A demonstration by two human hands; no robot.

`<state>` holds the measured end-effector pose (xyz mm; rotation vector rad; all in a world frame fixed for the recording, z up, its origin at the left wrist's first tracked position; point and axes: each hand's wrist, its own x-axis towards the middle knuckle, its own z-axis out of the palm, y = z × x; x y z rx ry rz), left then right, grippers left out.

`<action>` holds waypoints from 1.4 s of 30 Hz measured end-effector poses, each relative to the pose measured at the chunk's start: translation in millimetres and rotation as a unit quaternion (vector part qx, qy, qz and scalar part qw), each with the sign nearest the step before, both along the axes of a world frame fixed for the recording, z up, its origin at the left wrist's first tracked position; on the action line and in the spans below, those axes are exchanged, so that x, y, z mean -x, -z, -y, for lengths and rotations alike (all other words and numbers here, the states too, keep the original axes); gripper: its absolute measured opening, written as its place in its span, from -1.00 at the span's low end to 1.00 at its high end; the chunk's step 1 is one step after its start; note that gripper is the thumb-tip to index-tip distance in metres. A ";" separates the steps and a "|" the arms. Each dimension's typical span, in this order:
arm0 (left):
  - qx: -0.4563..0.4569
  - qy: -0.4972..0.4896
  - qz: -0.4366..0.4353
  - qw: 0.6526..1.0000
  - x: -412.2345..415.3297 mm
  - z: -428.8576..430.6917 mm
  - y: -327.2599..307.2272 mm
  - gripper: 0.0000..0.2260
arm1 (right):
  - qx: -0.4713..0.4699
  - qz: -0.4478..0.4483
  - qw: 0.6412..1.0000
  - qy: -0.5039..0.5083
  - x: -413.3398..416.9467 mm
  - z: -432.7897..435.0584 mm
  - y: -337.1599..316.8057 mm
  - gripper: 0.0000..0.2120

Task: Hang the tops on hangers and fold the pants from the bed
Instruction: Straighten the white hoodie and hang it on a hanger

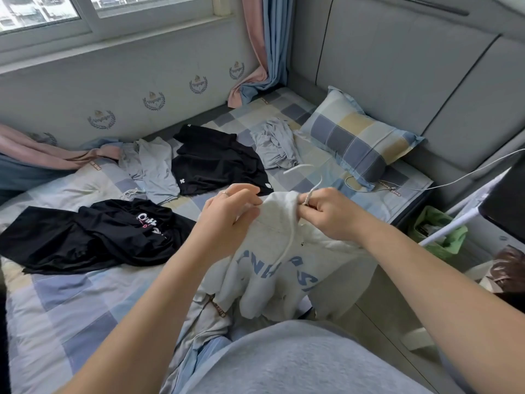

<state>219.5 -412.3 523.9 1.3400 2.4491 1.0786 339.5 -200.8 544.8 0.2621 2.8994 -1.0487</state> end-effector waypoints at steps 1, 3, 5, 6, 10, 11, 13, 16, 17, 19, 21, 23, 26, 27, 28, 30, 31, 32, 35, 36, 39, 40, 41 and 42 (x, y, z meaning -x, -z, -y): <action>0.056 0.004 -0.012 0.998 2.4 -2.5 -3.6 -0.78 | 0.010 -0.017 1.000 -0.002 4.0 2.5 -3.4 -0.73; 0.113 0.019 -0.031 0.993 3.3 -8.2 -7.2 -0.62 | 0.027 -0.029 0.999 -0.010 10.7 8.4 -10.3 -0.76; 0.089 0.020 -0.089 0.992 -0.9 -13.9 -4.9 -0.81 | 0.037 -0.037 0.999 -0.015 16.7 13.3 -12.7 -0.77; 0.067 0.005 -0.098 0.993 -1.3 -15.3 -2.4 -0.81 | 0.055 -0.043 0.997 -0.010 18.3 14.6 -13.1 -0.78; -0.004 -0.080 -0.056 0.995 6.4 -6.7 7.7 -0.79 | 0.120 -0.091 0.987 0.051 10.7 1.9 -2.8 -0.96; -0.013 -0.105 -0.047 0.993 8.4 -2.9 9.3 -0.82 | 0.109 -0.105 0.985 0.081 4.2 -7.0 4.8 -0.93; -0.036 -0.132 -0.023 0.990 13.1 4.6 10.6 -0.85 | 0.068 -0.104 0.983 0.134 -13.4 -26.3 25.4 -0.74; -0.059 -0.140 -0.008 0.988 18.4 13.5 7.6 -0.89 | -0.039 -0.004 0.977 0.212 -36.4 -49.3 61.8 -0.38; -0.062 -0.141 -0.005 0.988 20.3 15.7 7.0 -0.92 | -0.026 0.028 0.965 0.259 -39.9 -54.1 72.4 -0.31; -0.068 -0.134 0.002 0.989 21.9 18.2 5.4 -0.93 | 0.056 0.047 0.942 0.326 -40.0 -58.0 87.5 -0.34; -0.074 -0.120 -0.001 0.990 21.2 19.8 3.4 -0.90 | 0.079 0.045 0.948 0.306 -33.4 -56.3 94.5 -0.49; -0.074 -0.105 -0.001 0.992 20.5 20.6 0.9 -0.87 | 0.086 0.021 0.948 0.305 -23.9 -50.9 94.9 -0.59; -0.059 -0.092 -0.001 0.994 20.3 21.5 -1.4 -0.80 | 0.102 -0.038 0.934 0.341 -15.3 -43.8 89.3 -0.66; -0.053 -0.091 0.000 0.994 21.2 21.9 -2.4 -0.78 | 0.099 -0.048 0.937 0.331 -14.8 -42.9 86.8 -0.70; -0.049 -0.090 -0.001 0.995 22.2 22.5 -3.5 -0.77 | 0.102 -0.052 0.944 0.310 -14.8 -42.6 84.8 -0.75; -0.038 -0.091 -0.009 0.995 24.9 24.8 -5.8 -0.74 | 0.154 -0.071 0.949 0.267 -16.3 -42.8 80.9 -0.82; -0.033 -0.092 -0.014 0.995 27.0 26.5 -6.3 -0.73 | 0.201 -0.082 0.945 0.246 -17.6 -43.6 78.3 -0.82; -0.028 -0.094 -0.020 0.995 29.4 28.5 -6.2 -0.73 | 0.247 -0.088 0.938 0.225 -19.2 -45.1 75.3 -0.80; -0.012 -0.100 -0.035 0.994 37.9 34.2 -5.0 -0.77 | 0.318 -0.074 0.933 0.152 -28.3 -50.6 60.8 -0.75; -0.005 -0.100 -0.039 0.994 41.2 35.3 -4.7 -0.77 | 0.319 -0.068 0.936 0.132 -30.4 -51.6 53.9 -0.74; 0.022 -0.070 -0.068 0.995 45.2 31.4 -6.1 -0.67 | 0.285 -0.059 0.951 0.103 -29.5 -54.4 25.2 -0.81; 0.035 -0.048 -0.082 0.995 42.6 26.9 -7.2 -0.64 | 0.259 -0.063 0.959 0.091 -26.0 -54.0 13.1 -0.81; 0.048 -0.028 -0.091 0.994 38.1 20.9 -8.1 -0.64 | 0.225 -0.069 0.969 0.073 -21.0 -52.1 -0.4 -0.80; 0.060 -0.013 -0.095 0.994 32.4 14.3 -8.6 -0.66 | 0.190 -0.081 0.977 0.052 -14.6 -46.7 -13.9 -0.82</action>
